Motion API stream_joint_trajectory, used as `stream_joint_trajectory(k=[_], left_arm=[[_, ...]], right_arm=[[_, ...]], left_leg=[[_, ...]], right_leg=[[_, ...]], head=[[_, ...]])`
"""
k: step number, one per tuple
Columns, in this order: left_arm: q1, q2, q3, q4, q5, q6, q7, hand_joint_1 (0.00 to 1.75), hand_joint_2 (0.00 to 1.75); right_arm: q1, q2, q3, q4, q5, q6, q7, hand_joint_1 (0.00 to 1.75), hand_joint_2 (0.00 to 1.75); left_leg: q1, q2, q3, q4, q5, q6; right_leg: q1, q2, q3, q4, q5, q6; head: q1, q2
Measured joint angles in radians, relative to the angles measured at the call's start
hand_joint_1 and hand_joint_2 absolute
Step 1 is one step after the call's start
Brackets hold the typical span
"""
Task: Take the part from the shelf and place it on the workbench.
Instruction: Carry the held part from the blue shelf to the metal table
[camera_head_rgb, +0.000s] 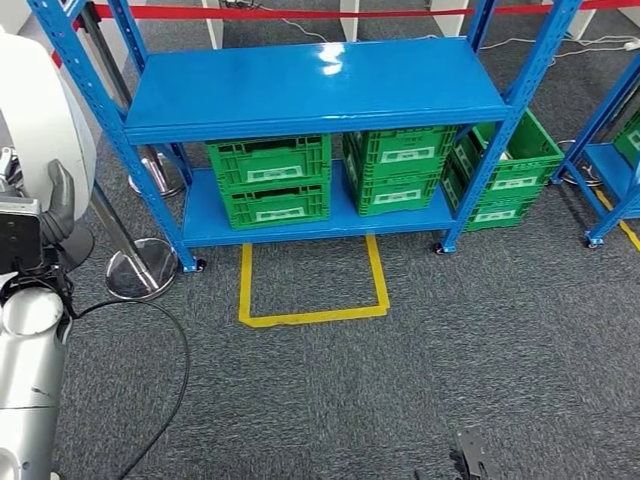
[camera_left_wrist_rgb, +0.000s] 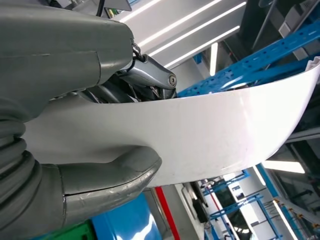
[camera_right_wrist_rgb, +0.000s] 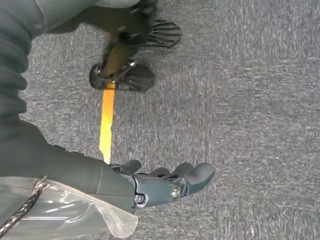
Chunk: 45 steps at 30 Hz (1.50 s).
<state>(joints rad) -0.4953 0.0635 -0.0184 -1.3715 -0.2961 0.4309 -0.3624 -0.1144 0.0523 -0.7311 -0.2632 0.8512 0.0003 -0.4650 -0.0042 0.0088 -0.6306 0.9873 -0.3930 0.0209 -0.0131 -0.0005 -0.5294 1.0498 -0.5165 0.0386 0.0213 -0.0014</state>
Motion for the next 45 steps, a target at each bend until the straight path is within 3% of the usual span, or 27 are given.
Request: stream_joint_trajectory(k=[2, 4, 6, 9, 10, 11, 12, 14, 16, 19, 21, 24, 25, 26, 27, 28, 30, 32, 34, 36, 39, 40, 41, 42, 43, 45], left_arm=[[-0.001, -0.001, 0.0, -0.001, 0.0, 0.0, 0.0, 1.75, 1.75], [0.0, -0.001, 0.0, -0.001, 0.0, 0.0, 0.0, 1.75, 1.75], [0.0, 0.0, 0.0, -0.001, 0.0, 0.0, 0.0, 1.75, 1.75], [0.004, 0.001, 0.001, -0.001, 0.0, 0.001, 0.0, 1.75, 1.75], [0.006, 0.001, 0.001, -0.001, 0.0, 0.001, 0.0, 1.75, 1.75], [0.007, 0.001, 0.001, -0.001, 0.0, 0.001, 0.0, 1.75, 1.75], [0.008, 0.001, 0.001, -0.001, 0.0, 0.001, 0.0, 1.75, 1.75], [0.005, 0.001, 0.001, -0.001, 0.0, 0.001, 0.0, 1.75, 1.75], [0.001, 0.001, 0.001, -0.001, 0.0, 0.001, 0.0, 1.75, 1.75], [-0.002, 0.002, 0.002, -0.002, 0.002, 0.007, 0.001, 1.75, 1.75], [0.002, 0.0, 0.007, -0.003, 0.012, 0.039, 0.005, 1.75, 1.75], [0.023, -0.003, 0.021, -0.007, 0.039, 0.094, 0.008, 1.75, 1.75], [0.033, -0.003, 0.023, -0.008, 0.044, 0.099, 0.008, 1.75, 1.75], [0.04, -0.003, 0.025, -0.008, 0.047, 0.101, 0.008, 1.75, 1.75], [0.046, -0.003, 0.027, -0.008, 0.048, 0.101, 0.008, 1.75, 1.75], [0.05, -0.003, 0.027, -0.008, 0.048, 0.101, 0.008, 1.75, 1.75], [0.051, -0.003, 0.028, -0.01, 0.048, 0.102, 0.008, 1.75, 1.75], [0.052, -0.003, 0.029, -0.015, 0.049, 0.104, 0.006, 1.75, 1.75], [0.053, -0.002, 0.032, -0.018, 0.051, 0.107, 0.004, 1.75, 1.75], [0.052, 0.002, 0.034, -0.02, 0.05, 0.103, 0.005, 1.75, 1.75], [0.052, 0.011, 0.033, -0.022, 0.047, 0.077, 0.019, 1.75, 1.75], [0.053, 0.013, 0.032, -0.022, 0.047, 0.07, 0.022, 1.75, 1.75], [0.055, 0.015, 0.032, -0.022, 0.048, 0.066, 0.024, 1.75, 1.75], [0.056, 0.016, 0.032, -0.022, 0.048, 0.063, 0.024, 1.75, 1.75], [0.056, 0.018, 0.031, -0.022, 0.048, 0.062, 0.024, 1.75, 1.75], [0.054, 0.021, 0.031, -0.026, 0.046, 0.061, 0.024, 1.75, 1.75]], right_arm=[[-0.001, 0.0, 0.0, 0.0, 0.0, 0.0, 0.0, 0.0, 1.75], [0.001, 0.001, 0.0, 0.0, 0.0, 0.0, 0.0, 0.0, 1.75], [0.002, 0.001, 0.0, 0.0, 0.0, 0.0, 0.0, 0.0, 1.75], [0.003, 0.001, 0.0, 0.0, 0.0, 0.0, 0.0, 0.0, 1.75], [0.004, 0.001, 0.0, 0.0, 0.0, 0.0, 0.0, 0.0, 1.75], [0.005, 0.001, 0.0, 0.001, 0.0, 0.0, 0.0, 0.0, 1.75], [0.006, 0.001, 0.0, 0.001, 0.0, 0.0, 0.0, 0.0, 1.75], [0.007, 0.002, 0.0, 0.001, 0.0, 0.0, 0.0, 0.0, 1.75], [0.005, 0.004, 0.0, 0.001, 0.0, 0.0, 0.0, 0.0, 1.75], [0.004, 0.005, 0.0, 0.001, -0.001, -0.004, 0.004, 0.0, 1.75], [0.005, 0.006, -0.002, 0.001, -0.003, -0.024, 0.02, 0.0, 1.75], [0.011, 0.008, -0.007, 0.002, -0.006, -0.058, 0.044, 0.0, 1.75], [0.016, 0.008, -0.009, 0.002, -0.007, -0.063, 0.046, 0.0, 1.75], [0.02, 0.008, -0.011, 0.002, -0.008, -0.066, 0.047, 0.0, 1.75], [0.022, 0.008, -0.013, 0.002, -0.008, -0.067, 0.048, 0.0, 1.75], [0.023, 0.008, -0.014, 0.002, -0.008, -0.068, 0.048, 0.0, 1.75], [0.022, 0.009, -0.015, 0.002, -0.008, -0.068, 0.048, 0.0, 1.75], [0.02, 0.01, -0.017, 0.002, -0.008, -0.068, 0.049, 0.0, 1.75], [0.02, 0.011, -0.018, 0.002, -0.008, -0.068, 0.051, 0.0, 1.75], [0.019, 0.011, -0.019, 0.002, -0.008, -0.068, 0.052, 0.0, 1.75], [0.018, 0.01, -0.02, 0.002, -0.008, -0.067, 0.053, 0.0, 1.75], [0.019, 0.01, -0.02, 0.002, -0.008, -0.067, 0.053, 0.0, 1.75], [0.019, 0.01, -0.021, 0.002, -0.008, -0.067, 0.053, 0.0, 1.75], [0.019, 0.01, -0.021, 0.002, -0.008, -0.067, 0.054, 0.0, 1.75], [0.019, 0.01, -0.021, 0.002, -0.008, -0.067, 0.054, 0.0, 1.75], [0.018, 0.011, -0.022, 0.002, -0.008, -0.067, 0.054, 0.0, 1.75]], left_leg=[[-0.002, 0.0, -0.009, 0.007, 0.011, -0.011], [-0.001, -0.001, -0.014, 0.009, 0.016, -0.022], [0.002, -0.003, -0.034, 0.054, -0.029, -0.034], [0.007, -0.004, -0.094, 0.252, -0.15, -0.048], [0.007, -0.004, -0.103, 0.3, -0.167, -0.049], [0.008, -0.005, -0.094, 0.308, -0.163, -0.047], [0.007, -0.005, -0.067, 0.275, -0.142, -0.042], [0.002, -0.006, 0.016, 0.141, -0.088, -0.021], [-0.006, -0.006, 0.072, 0.038, -0.067, -0.002], [-0.008, -0.004, 0.082, -0.001, -0.064, 0.009], [-0.002, 0.0, 0.087, -0.024, -0.053, 0.015], [0.002, 0.002, 0.08, -0.029, -0.046, 0.019], [0.002, 0.001, 0.076, -0.026, -0.045, 0.019], [0.004, -0.001, 0.073, -0.022, -0.045, 0.018], [0.007, -0.003, 0.071, -0.017, -0.046, 0.016], [0.01, -0.007, 0.068, -0.011, -0.048, 0.012], [0.013, -0.014, 0.058, 0.005, -0.054, -0.001], [0.011, -0.021, 0.045, 0.022, -0.055, -0.014], [0.01, -0.025, 0.037, 0.03, -0.052, -0.023], [0.012, -0.023, 0.024, 0.056, -0.075, -0.032], [0.015, -0.017, -0.044, 0.231, -0.175, -0.044], [0.015, -0.016, -0.066, 0.291, -0.198, -0.045], [0.015, -0.016, -0.075, 0.322, -0.203, -0.043], [0.014, -0.016, -0.066, 0.314, -0.187, -0.038], [0.011, -0.014, -0.038, 0.265, -0.155, -0.031], [0.001, 0.0, 0.036, 0.125, -0.098, -0.007]], right_leg=[[0.003, 0.002, 0.038, -0.061, -0.018, -0.009], [0.002, 0.001, 0.027, -0.064, -0.009, -0.025], [-0.001, -0.001, 0.015, -0.066, 0.006, -0.044], [0.003, -0.003, -0.006, -0.063, 0.024, -0.056], [0.005, -0.003, -0.012, -0.062, 0.029, -0.057], [0.007, -0.002, -0.017, -0.061, 0.032, -0.057], [0.009, -0.002, -0.021, -0.06, 0.034, -0.057], [0.014, -0.002, -0.025, -0.058, 0.037, -0.057], [0.016, -0.003, -0.031, -0.057, 0.043, -0.049], [0.013, -0.004, -0.044, -0.057, 0.049, -0.033], [0.015, -0.002, -0.064, -0.025, 0.021, -0.024], [0.009, 0.0, -0.147, 0.158, -0.07, -0.01], [0.005, 0.0, -0.169, 0.212, -0.085, -0.005], [0.002, 0.0, -0.175, 0.232, -0.081, 0.0], [-0.002, 0.0, -0.161, 0.21, -0.058, 0.005], [-0.007, -0.001, -0.13, 0.153, -0.023, 0.01], [-0.013, 0.008, -0.06, 0.029, 0.019, 0.018], [-0.014, 0.018, -0.032, -0.019, 0.017, 0.011], [-0.014, 0.017, -0.036, -0.02, 0.015, -0.008], [-0.016, 0.012, -0.04, -0.021, 0.019, -0.024], [-0.013, 0.001, -0.048, -0.022, 0.027, -0.039], [-0.01, -0.003, -0.05, -0.022, 0.028, -0.041], [-0.007, -0.006, -0.052, -0.022, 0.029, -0.043], [-0.004, -0.01, -0.052, -0.022, 0.03, -0.044], [0.0, -0.014, -0.052, -0.022, 0.031, -0.045], [0.006, -0.022, -0.051, -0.023, 0.032, -0.045]], head=[[0.001, 0.0], [0.002, 0.0], [-0.002, 0.0], [-0.005, 0.0], [-0.005, 0.0], [-0.005, 0.0], [-0.005, 0.0], [-0.004, 0.0], [-0.004, 0.0], [-0.005, 0.0], [-0.002, 0.0], [0.001, 0.0], [0.001, 0.0], [0.001, 0.0], [0.001, 0.0], [0.001, 0.0], [0.004, 0.0], [0.007, 0.0], [0.008, 0.0], [0.007, 0.0], [0.004, 0.0], [0.004, 0.0], [0.004, 0.0], [0.004, 0.0], [0.004, 0.0], [0.005, 0.0]])
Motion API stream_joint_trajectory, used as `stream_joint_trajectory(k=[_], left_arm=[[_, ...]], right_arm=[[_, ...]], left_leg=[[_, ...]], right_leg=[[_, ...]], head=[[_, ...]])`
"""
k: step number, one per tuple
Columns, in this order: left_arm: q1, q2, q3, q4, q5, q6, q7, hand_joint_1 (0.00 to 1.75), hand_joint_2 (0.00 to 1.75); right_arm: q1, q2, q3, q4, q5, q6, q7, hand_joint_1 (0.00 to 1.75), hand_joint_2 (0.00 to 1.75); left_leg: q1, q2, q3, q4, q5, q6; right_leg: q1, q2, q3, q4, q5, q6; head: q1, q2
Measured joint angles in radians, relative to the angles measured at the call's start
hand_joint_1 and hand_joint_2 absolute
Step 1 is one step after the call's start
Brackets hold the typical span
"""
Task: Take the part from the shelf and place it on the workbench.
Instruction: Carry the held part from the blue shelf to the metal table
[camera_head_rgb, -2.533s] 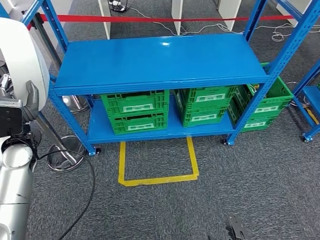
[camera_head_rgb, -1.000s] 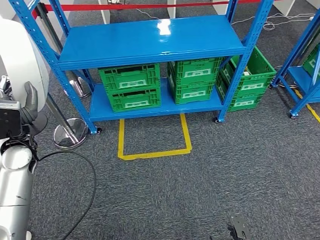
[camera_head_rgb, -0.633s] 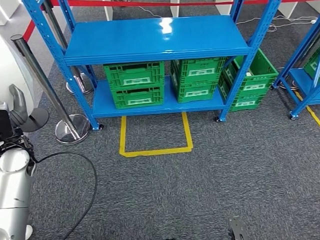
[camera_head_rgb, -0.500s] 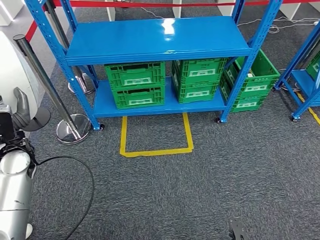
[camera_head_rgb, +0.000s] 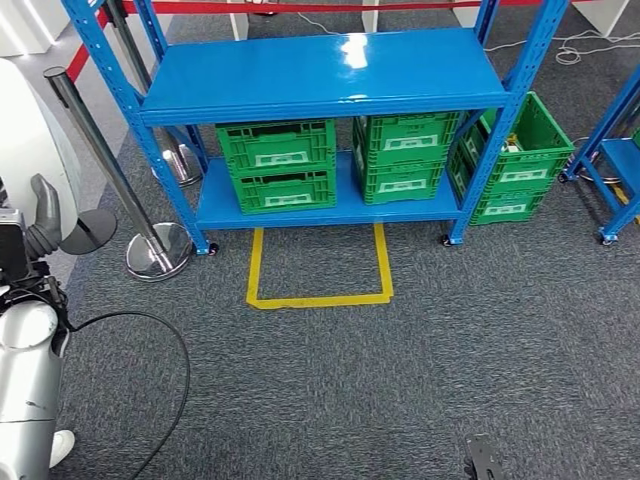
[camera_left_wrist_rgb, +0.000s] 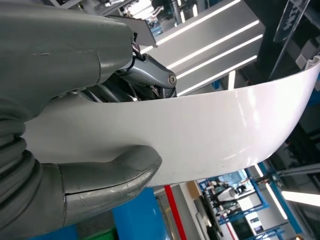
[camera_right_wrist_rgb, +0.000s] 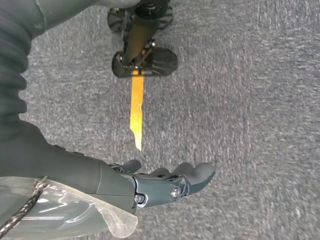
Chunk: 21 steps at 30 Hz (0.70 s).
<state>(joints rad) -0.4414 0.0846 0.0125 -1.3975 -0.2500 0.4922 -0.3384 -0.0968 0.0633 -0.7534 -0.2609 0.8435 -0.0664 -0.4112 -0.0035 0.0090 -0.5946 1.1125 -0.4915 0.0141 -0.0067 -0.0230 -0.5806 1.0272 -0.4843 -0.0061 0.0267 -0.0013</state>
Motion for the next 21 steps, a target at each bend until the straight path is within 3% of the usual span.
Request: stream_joint_trajectory(k=[2, 4, 6, 8, 10, 11, 12, 14, 16, 18, 20, 21], left_arm=[[-0.004, 0.004, -0.002, -0.005, -0.021, 0.002, 0.0, 1.75, 1.75], [-0.006, 0.01, -0.005, -0.011, -0.06, 0.005, 0.004, 1.75, 1.75], [-0.008, 0.016, -0.009, -0.019, -0.084, 0.007, 0.011, 1.75, 1.75], [-0.01, 0.017, -0.013, -0.023, -0.089, 0.009, 0.015, 1.75, 1.75], [-0.008, 0.018, -0.016, -0.024, -0.091, 0.01, 0.016, 1.75, 1.75], [-0.005, 0.018, -0.017, -0.024, -0.092, 0.01, 0.016, 1.75, 1.75], [-0.003, 0.018, -0.018, -0.024, -0.093, 0.01, 0.016, 1.75, 1.75], [-0.001, 0.018, -0.018, -0.025, -0.094, 0.01, 0.016, 1.75, 1.75], [-0.003, 0.018, -0.02, -0.026, -0.096, 0.012, 0.016, 1.75, 1.75], [-0.005, 0.018, -0.022, -0.029, -0.101, 0.015, 0.016, 1.75, 1.75], [-0.004, 0.019, -0.023, -0.033, -0.105, 0.017, 0.016, 1.75, 1.75], [-0.004, 0.02, -0.024, -0.035, -0.106, 0.017, 0.016, 1.75, 1.75]], right_arm=[[-0.001, 0.001, -0.001, 0.0, 0.0, -0.001, 0.002, 0.0, 1.75], [0.0, 0.001, -0.003, 0.0, 0.001, -0.003, 0.007, 0.0, 1.75], [-0.001, 0.0, -0.004, 0.0, 0.002, -0.004, 0.009, 0.0, 1.75], [-0.002, -0.001, -0.005, 0.0, 0.002, -0.004, 0.01, 0.0, 1.75], [0.0, -0.001, -0.006, 0.0, 0.003, -0.004, 0.011, 0.0, 1.75], [0.002, -0.001, -0.006, 0.0, 0.003, -0.004, 0.011, 0.0, 1.75], [0.003, -0.001, -0.006, 0.0, 0.003, -0.004, 0.011, 0.0, 1.75], [0.003, -0.002, -0.007, 0.0, 0.003, -0.004, 0.011, 0.0, 1.75], [0.003, -0.002, -0.007, 0.0, 0.003, -0.003, 0.011, 0.0, 1.75], [0.004, -0.002, -0.007, 0.001, 0.003, -0.003, 0.012, 0.0, 1.75], [0.005, -0.001, -0.007, 0.001, 0.004, -0.003, 0.013, 0.0, 1.75], [0.005, -0.001, -0.007, 0.001, 0.005, -0.003, 0.013, 0.0, 1.75]], left_leg=[[-0.011, 0.018, 0.039, -0.081, 0.014, 0.016], [-0.015, 0.016, 0.04, -0.099, 0.015, 0.019], [-0.009, 0.007, 0.04, -0.115, 0.026, 0.022], [-0.004, -0.002, 0.037, -0.126, 0.037, 0.025], [-0.004, -0.014, 0.029, -0.126, 0.042, 0.027], [-0.004, -0.021, 0.027, -0.125, 0.044, 0.026], [-0.004, -0.029, 0.025, -0.124, 0.046, 0.025], [-0.002, -0.045, 0.024, -0.119, 0.046, 0.021], [-0.002, -0.059, 0.015, -0.106, 0.044, 0.012], [-0.002, -0.074, -0.002, -0.095, 0.048, 0.001], [0.0, -0.088, -0.012, -0.091, 0.052, -0.009], [0.0, -0.083, -0.017, -0.082, 0.045, -0.015]], right_leg=[[0.002, -0.011, -0.002, -0.001, 0.004, 0.005], [0.001, -0.023, -0.004, -0.005, 0.009, 0.014], [0.001, -0.018, -0.016, 0.009, -0.006, 0.023], [0.0, 0.006, -0.058, 0.095, -0.059, 0.03], [-0.002, 0.019, -0.119, 0.234, -0.119, 0.036], [-0.003, 0.021, -0.137, 0.277, -0.13, 0.038], [-0.003, 0.021, -0.136, 0.281, -0.12, 0.04], [-0.007, 0.03, -0.077, 0.168, -0.052, 0.042], [-0.014, 0.066, -0.011, 0.041, -0.011, 0.042], [-0.016, 0.087, 0.008, 0.004, -0.013, 0.037], [-0.017, 0.071, 0.006, 0.002, -0.009, 0.027], [-0.019, 0.062, 0.007, 0.0, -0.007, 0.021]], head=[[0.0, 0.0], [0.0, 0.0], [0.001, 0.0], [0.002, 0.0], [0.002, 0.0], [0.002, 0.0], [0.002, 0.0], [0.002, 0.0], [0.001, 0.0], [0.0, 0.0], [0.001, 0.0], [-0.001, 0.0]])
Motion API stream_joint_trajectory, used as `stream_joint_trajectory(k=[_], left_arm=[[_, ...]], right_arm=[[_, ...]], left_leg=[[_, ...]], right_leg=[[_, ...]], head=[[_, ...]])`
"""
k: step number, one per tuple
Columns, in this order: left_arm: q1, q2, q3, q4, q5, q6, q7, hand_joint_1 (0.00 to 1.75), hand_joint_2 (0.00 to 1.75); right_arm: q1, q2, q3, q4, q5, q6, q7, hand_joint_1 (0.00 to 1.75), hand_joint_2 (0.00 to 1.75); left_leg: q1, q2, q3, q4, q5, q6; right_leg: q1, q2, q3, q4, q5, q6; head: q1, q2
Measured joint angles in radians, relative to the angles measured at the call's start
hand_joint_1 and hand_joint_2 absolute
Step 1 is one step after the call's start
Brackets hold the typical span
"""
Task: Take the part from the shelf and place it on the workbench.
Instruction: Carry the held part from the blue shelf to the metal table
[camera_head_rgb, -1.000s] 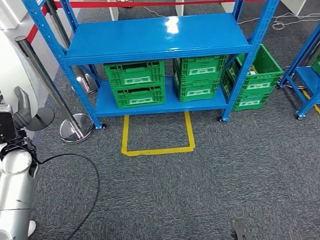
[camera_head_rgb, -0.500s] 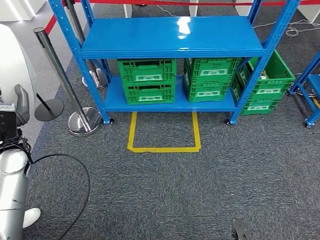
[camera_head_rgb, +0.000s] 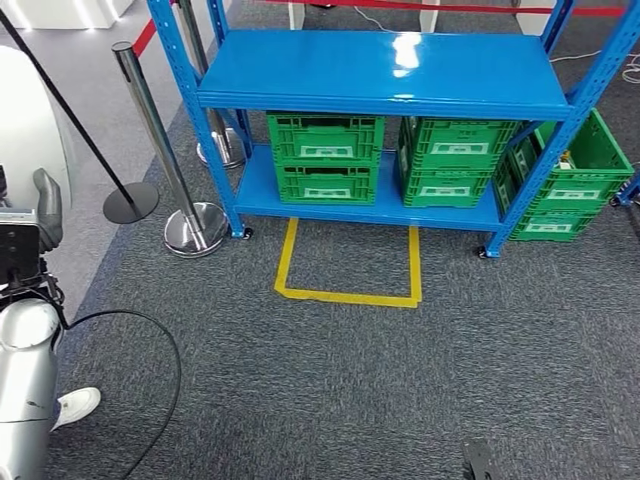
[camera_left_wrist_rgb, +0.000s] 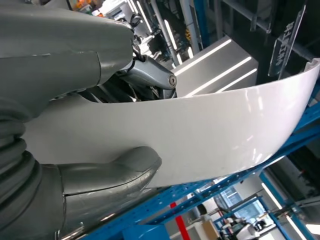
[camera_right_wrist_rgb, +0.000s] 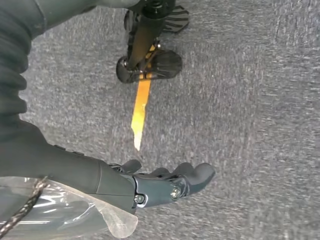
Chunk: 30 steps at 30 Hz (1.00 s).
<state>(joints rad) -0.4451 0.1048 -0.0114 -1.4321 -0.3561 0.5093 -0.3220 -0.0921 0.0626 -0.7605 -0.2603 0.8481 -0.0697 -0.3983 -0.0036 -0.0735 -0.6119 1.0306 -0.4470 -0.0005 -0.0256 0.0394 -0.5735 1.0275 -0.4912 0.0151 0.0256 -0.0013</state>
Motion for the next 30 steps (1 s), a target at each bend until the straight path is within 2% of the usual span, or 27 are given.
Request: stream_joint_trajectory(k=[2, 4, 5, 6, 7, 9, 10, 11, 12, 14, 16, 18, 20, 21, 22, 23, 24, 25, 26, 27, 29, 30], left_arm=[[-0.004, 0.001, -0.001, -0.003, 0.0, 0.0, 0.0, 1.75, 1.75], [-0.004, 0.001, -0.002, -0.004, 0.0, 0.001, 0.0, 1.75, 1.75], [-0.002, 0.0, -0.002, -0.004, -0.001, 0.001, 0.0, 1.75, 1.75], [0.0, 0.0, -0.003, -0.004, -0.004, 0.002, 0.0, 1.75, 1.75], [0.001, 0.0, -0.003, -0.005, -0.007, 0.004, -0.001, 1.75, 1.75], [-0.002, 0.0, -0.004, -0.006, -0.015, 0.005, -0.001, 1.75, 1.75], [-0.004, 0.0, -0.004, -0.007, -0.019, 0.006, -0.002, 1.75, 1.75], [-0.007, -0.001, -0.005, -0.008, -0.022, 0.006, -0.002, 1.75, 1.75], [-0.008, -0.001, -0.005, -0.008, -0.024, 0.007, -0.001, 1.75, 1.75], [-0.007, -0.002, -0.006, -0.009, -0.027, 0.009, -0.001, 1.75, 1.75], [-0.008, -0.003, -0.006, -0.01, -0.03, 0.014, -0.002, 1.75, 1.75], [-0.009, -0.007, -0.006, -0.011, -0.032, 0.02, -0.002, 1.75, 1.75], [-0.007, -0.012, -0.006, -0.011, -0.034, 0.025, -0.002, 1.75, 1.75], [-0.005, -0.014, -0.006, -0.011, -0.035, 0.026, -0.002, 1.75, 1.75], [-0.004, -0.015, -0.006, -0.011, -0.036, 0.028, -0.002, 1.75, 1.75], [-0.003, -0.017, -0.006, -0.011, -0.038, 0.029, -0.002, 1.75, 1.75], [-0.002, -0.017, -0.006, -0.011, -0.041, 0.031, -0.002, 1.75, 1.75], [-0.003, -0.018, -0.006, -0.011, -0.045, 0.034, -0.002, 1.75, 1.75], [-0.004, -0.018, -0.006, -0.011, -0.05, 0.036, -0.002, 1.75, 1.75], [-0.004, -0.019, -0.007, -0.011, -0.053, 0.038, -0.002, 1.75, 1.75], [-0.002, -0.02, -0.007, -0.011, -0.056, 0.039, -0.002, 1.75, 1.75], [0.0, -0.02, -0.008, -0.011, -0.056, 0.04, -0.002, 1.75, 1.75]], right_arm=[[-0.001, 0.0, 0.0, 0.0, 0.001, 0.0, 0.0, 0.0, 1.75], [0.0, 0.0, -0.001, 0.0, 0.001, 0.0, -0.001, 0.0, 1.75], [0.001, 0.0, -0.002, 0.0, 0.001, 0.0, -0.001, 0.0, 1.75], [0.002, 0.0, -0.002, 0.0, 0.001, 0.0, -0.001, 0.0, 1.75], [0.001, 0.0, -0.003, 0.0, 0.001, 0.0, -0.001, 0.0, 1.75], [0.0, 0.0, -0.003, 0.0, 0.002, 0.0, -0.001, 0.0, 1.75], [-0.001, 0.0, -0.003, 0.0, 0.002, 0.0, -0.001, 0.0, 1.75], [-0.002, 0.0, -0.004, 0.0, 0.002, 0.0, -0.001, 0.0, 1.75], [-0.003, 0.0, -0.004, 0.0, 0.002, 0.0, -0.001, 0.0, 1.75], [-0.003, 0.0, -0.005, 0.0, 0.002, 0.0, -0.001, 0.0, 1.75], [-0.006, -0.001, -0.006, 0.0, 0.003, -0.001, -0.002, 0.0, 1.75], [-0.006, -0.001, -0.007, 0.0, 0.003, -0.001, -0.003, 0.0, 1.75], [-0.002, -0.001, -0.008, 0.0, 0.003, -0.001, -0.003, 0.0, 1.75], [0.0, -0.001, -0.008, 0.0, 0.003, -0.001, -0.003, 0.0, 1.75], [0.001, -0.001, -0.009, 0.0, 0.003, -0.001, -0.003, 0.0, 1.75], [0.001, -0.001, -0.009, 0.0, 0.003, -0.002, -0.003, 0.0, 1.75], [0.001, -0.001, -0.009, 0.0, 0.004, -0.002, -0.003, 0.0, 1.75], [0.0, -0.001, -0.01, 0.0, 0.004, -0.002, -0.003, 0.0, 1.75], [-0.001, -0.001, -0.01, 0.0, 0.004, -0.001, -0.002, 0.0, 1.75], [0.0, -0.001, -0.01, 0.0, 0.004, -0.001, -0.002, 0.0, 1.75], [0.0, -0.001, -0.01, 0.0, 0.004, -0.002, -0.002, 0.0, 1.75], [0.0, 0.0, -0.01, 0.0, 0.004, -0.002, -0.002, 0.0, 1.75]], left_leg=[[0.001, 0.032, -0.034, 0.075, -0.045, -0.012], [0.006, 0.059, -0.095, 0.214, -0.108, -0.022], [0.009, 0.063, -0.117, 0.267, -0.124, -0.025], [0.011, 0.066, -0.122, 0.283, -0.121, -0.026], [0.012, 0.068, -0.107, 0.256, -0.099, -0.025], [0.01, 0.088, -0.033, 0.115, -0.033, -0.019], [0.006, 0.1, 0.0, 0.049, -0.013, -0.015], [0.002, 0.111, 0.02, 0.006, -0.004, -0.01], [-0.002, 0.115, 0.026, -0.011, -0.006, -0.005], [-0.003, 0.102, 0.022, -0.017, -0.002, 0.006], [0.002, 0.088, 0.022, -0.026, 0.006, 0.018], [0.003, 0.076, 0.02, -0.031, 0.012, 0.028], [0.0, 0.06, 0.016, -0.03, 0.013, 0.033], [-0.002, 0.05, 0.015, -0.029, 0.014, 0.034], [-0.003, 0.04, 0.014, -0.027, 0.014, 0.035], [-0.004, 0.03, 0.014, -0.025, 0.014, 0.034], [-0.003, 0.02, 0.014, -0.022, 0.013, 0.033], [-0.004, 0.012, 0.01, -0.017, 0.011, 0.029], [-0.004, 0.004, 0.006, -0.012, 0.011, 0.025], [-0.003, -0.004, 0.0, -0.008, 0.012, 0.02], [0.001, -0.021, -0.006, -0.008, 0.016, 0.009], [0.002, -0.019, -0.008, -0.005, 0.014, 0.003]], right_leg=[[-0.004, -0.019, 0.001, -0.004, 0.003, -0.011], [-0.002, -0.039, 0.0, -0.004, 0.003, -0.015], [-0.002, -0.05, -0.001, -0.004, 0.002, -0.015], [-0.002, -0.06, -0.001, -0.004, 0.002, -0.015], [-0.002, -0.07, 0.0, -0.004, 0.002, -0.015], [-0.001, -0.088, 0.002, -0.004, 0.002, -0.014], [0.001, -0.095, 0.002, -0.004, 0.001, -0.011], [0.003, -0.103, 0.002, -0.004, 0.001, -0.006], [0.005, -0.11, 0.001, -0.004, 0.002, -0.001], [0.006, -0.123, 0.002, -0.008, 0.002, 0.012], [0.005, -0.1, -0.01, 0.015, -0.018, 0.022], [0.004, -0.058, -0.059, 0.117, -0.075, 0.025], [0.005, -0.042, -0.124, 0.249, -0.128, 0.025], [0.006, -0.041, -0.14, 0.279, -0.13, 0.024], [0.007, -0.04, -0.137, 0.267, -0.111, 0.022], [0.007, -0.037, -0.114, 0.215, -0.075, 0.02], [0.006, -0.024, -0.08, 0.141, -0.038, 0.017], [0.005, -0.005, -0.046, 0.073, -0.013, 0.014], [0.003, 0.01, -0.022, 0.026, 0.0, 0.012], [0.004, 0.021, -0.01, 0.003, 0.001, 0.01], [0.005, 0.012, -0.004, -0.002, 0.002, 0.005], [0.005, 0.003, -0.003, -0.005, 0.004, 0.0]], head=[[-0.007, 0.0], [-0.013, 0.0], [-0.013, 0.0], [-0.013, 0.0], [-0.013, 0.0], [-0.013, 0.0], [-0.013, 0.0], [-0.012, 0.0], [-0.012, 0.0], [-0.011, 0.0], [-0.01, 0.0], [-0.008, 0.0], [-0.006, 0.0], [-0.006, 0.0], [-0.006, 0.0], [-0.006, 0.0], [-0.006, 0.0], [-0.006, 0.0], [-0.007, 0.0], [-0.007, 0.0], [-0.007, 0.0], [-0.007, 0.0]])
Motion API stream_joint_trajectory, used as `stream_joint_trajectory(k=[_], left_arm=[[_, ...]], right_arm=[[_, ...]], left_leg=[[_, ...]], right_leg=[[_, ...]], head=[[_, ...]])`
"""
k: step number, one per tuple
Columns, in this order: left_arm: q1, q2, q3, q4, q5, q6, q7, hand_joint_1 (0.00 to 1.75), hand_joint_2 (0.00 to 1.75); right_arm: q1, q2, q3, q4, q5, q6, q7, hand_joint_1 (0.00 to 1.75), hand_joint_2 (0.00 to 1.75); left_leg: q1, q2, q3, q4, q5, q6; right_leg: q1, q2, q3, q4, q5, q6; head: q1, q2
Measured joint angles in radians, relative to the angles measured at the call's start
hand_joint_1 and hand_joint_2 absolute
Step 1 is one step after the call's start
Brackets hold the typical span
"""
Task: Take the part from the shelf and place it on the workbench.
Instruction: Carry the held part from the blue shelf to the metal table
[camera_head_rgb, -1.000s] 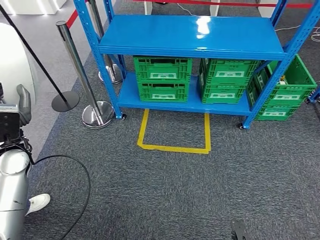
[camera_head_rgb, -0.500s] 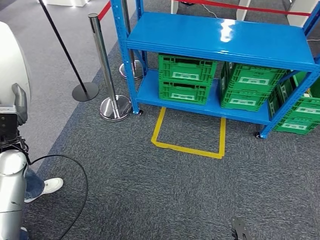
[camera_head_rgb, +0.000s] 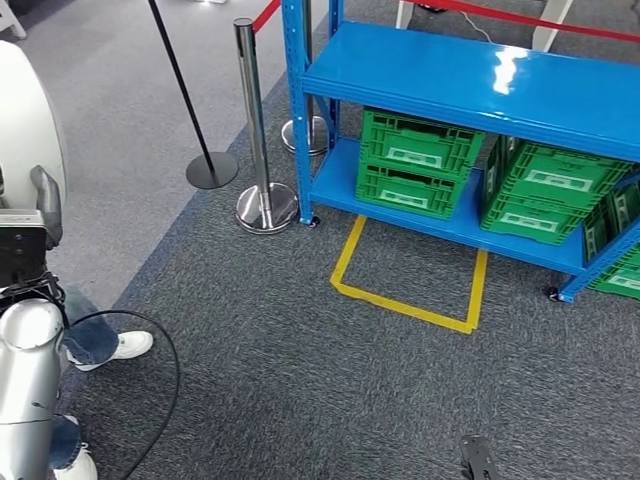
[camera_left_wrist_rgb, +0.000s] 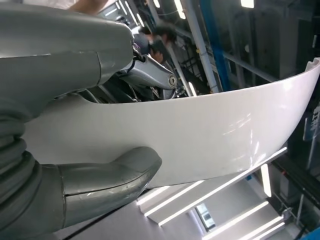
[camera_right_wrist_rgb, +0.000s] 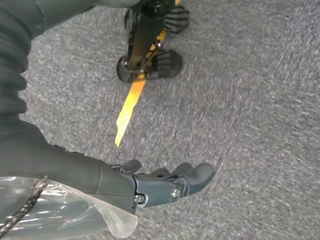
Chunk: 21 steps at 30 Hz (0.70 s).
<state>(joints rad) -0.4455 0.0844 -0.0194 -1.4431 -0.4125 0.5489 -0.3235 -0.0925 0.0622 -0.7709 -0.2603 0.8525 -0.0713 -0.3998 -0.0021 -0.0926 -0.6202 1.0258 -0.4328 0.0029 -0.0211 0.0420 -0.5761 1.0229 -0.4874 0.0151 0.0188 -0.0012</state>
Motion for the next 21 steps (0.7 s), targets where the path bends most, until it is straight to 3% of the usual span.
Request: stream_joint_trajectory(k=[2, 4, 5, 6, 7, 8, 10, 12, 14, 16, 17, 19, 21], left_arm=[[-0.001, 0.0, -0.001, 0.0, -0.001, 0.001, 0.0, 1.75, 1.75], [-0.002, -0.001, -0.002, 0.0, -0.001, 0.001, 0.0, 1.75, 1.75], [0.0, -0.001, -0.003, 0.0, -0.001, 0.001, 0.0, 1.75, 1.75], [0.002, -0.002, -0.004, 0.0, -0.001, 0.001, 0.0, 1.75, 1.75], [0.004, -0.002, -0.004, 0.0, -0.001, 0.001, 0.0, 1.75, 1.75], [0.004, -0.002, -0.005, 0.0, -0.001, 0.001, 0.0, 1.75, 1.75], [0.002, -0.002, -0.005, 0.0, -0.001, 0.001, 0.0, 1.75, 1.75], [0.0, -0.003, -0.006, 0.0, -0.001, 0.001, 0.0, 1.75, 1.75], [0.0, -0.003, -0.006, 0.0, -0.002, 0.001, 0.0, 1.75, 1.75], [0.0, -0.002, -0.006, -0.001, -0.003, 0.001, 0.0, 1.75, 1.75], [-0.001, -0.003, -0.006, -0.001, -0.004, 0.001, 0.0, 1.75, 1.75], [-0.002, -0.004, -0.006, -0.002, -0.004, 0.002, 0.0, 1.75, 1.75], [0.001, -0.005, -0.007, -0.002, -0.002, 0.002, 0.001, 1.75, 1.75]], right_arm=[[-0.003, 0.001, 0.0, 0.0, 0.0, 0.0, 0.0, 0.0, 1.75], [-0.002, 0.0, -0.001, 0.0, 0.0, -0.001, -0.001, 0.0, 1.75], [-0.001, 0.0, -0.001, 0.0, 0.0, -0.001, -0.001, 0.0, 1.75], [0.0, 0.0, -0.001, 0.0, 0.0, -0.001, -0.001, 0.0, 1.75], [0.0, 0.0, -0.001, 0.0, 0.0, -0.001, -0.001, 0.0, 1.75], [0.0, 0.001, -0.001, 0.0, 0.0, -0.001, -0.001, 0.0, 1.75], [-0.001, 0.001, -0.001, 0.0, 0.0, -0.001, -0.001, 0.0, 1.75], [-0.003, 0.0, -0.001, 0.0, 0.0, -0.001, -0.001, 0.0, 1.75], [-0.004, 0.001, -0.001, 0.0, 0.0, -0.001, -0.001, 0.0, 1.75], [-0.006, 0.001, -0.002, 0.0, 0.0, -0.001, -0.001, 0.0, 1.75], [-0.007, 0.001, -0.002, 0.0, 0.0, 0.0, -0.001, 0.0, 1.75], [-0.007, 0.001, -0.001, 0.0, 0.0, 0.0, -0.001, 0.0, 1.75], [-0.002, 0.001, -0.002, 0.0, 0.0, 0.0, -0.001, 0.0, 1.75]], left_leg=[[-0.001, 0.033, -0.02, 0.047, -0.03, -0.012], [0.004, 0.073, -0.076, 0.169, -0.091, -0.026], [0.008, 0.081, -0.106, 0.234, -0.117, -0.031], [0.012, 0.084, -0.125, 0.274, -0.126, -0.035], [0.014, 0.086, -0.126, 0.276, -0.116, -0.037], [0.015, 0.09, -0.106, 0.237, -0.088, -0.037], [0.012, 0.117, -0.033, 0.094, -0.023, -0.032], [0.002, 0.143, 0.01, 0.004, 0.0, -0.018], [-0.004, 0.136, 0.008, -0.006, -0.003, -0.003], [0.0, 0.119, 0.009, -0.014, 0.002, 0.012], [0.002, 0.112, 0.011, -0.018, 0.005, 0.019], [0.003, 0.097, 0.012, -0.021, 0.007, 0.029], [-0.001, 0.078, 0.011, -0.021, 0.006, 0.032]], right_leg=[[-0.005, -0.019, 0.004, -0.006, 0.003, -0.011], [-0.006, -0.038, 0.006, -0.006, 0.002, -0.017], [-0.006, -0.049, 0.006, -0.006, 0.001, -0.018], [-0.006, -0.059, 0.006, -0.006, 0.0, -0.018], [-0.006, -0.069, 0.007, -0.006, -0.001, -0.017], [-0.006, -0.078, 0.01, -0.006, -0.003, -0.015], [-0.005, -0.095, 0.017, -0.006, -0.008, -0.007], [-0.001, -0.11, 0.021, -0.007, -0.012, 0.003], [0.002, -0.126, 0.024, -0.011, -0.014, 0.013], [-0.001, -0.116, 0.02, -0.005, -0.026, 0.024], [-0.002, -0.098, 0.008, 0.021, -0.044, 0.027], [-0.002, -0.057, -0.051, 0.141, -0.103, 0.028], [0.0, -0.045, -0.12, 0.269, -0.142, 0.027]], head=[[-0.007, 0.0], [-0.014, 0.0], [-0.015, 0.0], [-0.015, 0.0], [-0.015, 0.0], [-0.015, 0.0], [-0.015, 0.0], [-0.014, 0.0], [-0.013, 0.0], [-0.012, 0.0], [-0.01, 0.0], [-0.006, 0.0], [-0.004, 0.0]])
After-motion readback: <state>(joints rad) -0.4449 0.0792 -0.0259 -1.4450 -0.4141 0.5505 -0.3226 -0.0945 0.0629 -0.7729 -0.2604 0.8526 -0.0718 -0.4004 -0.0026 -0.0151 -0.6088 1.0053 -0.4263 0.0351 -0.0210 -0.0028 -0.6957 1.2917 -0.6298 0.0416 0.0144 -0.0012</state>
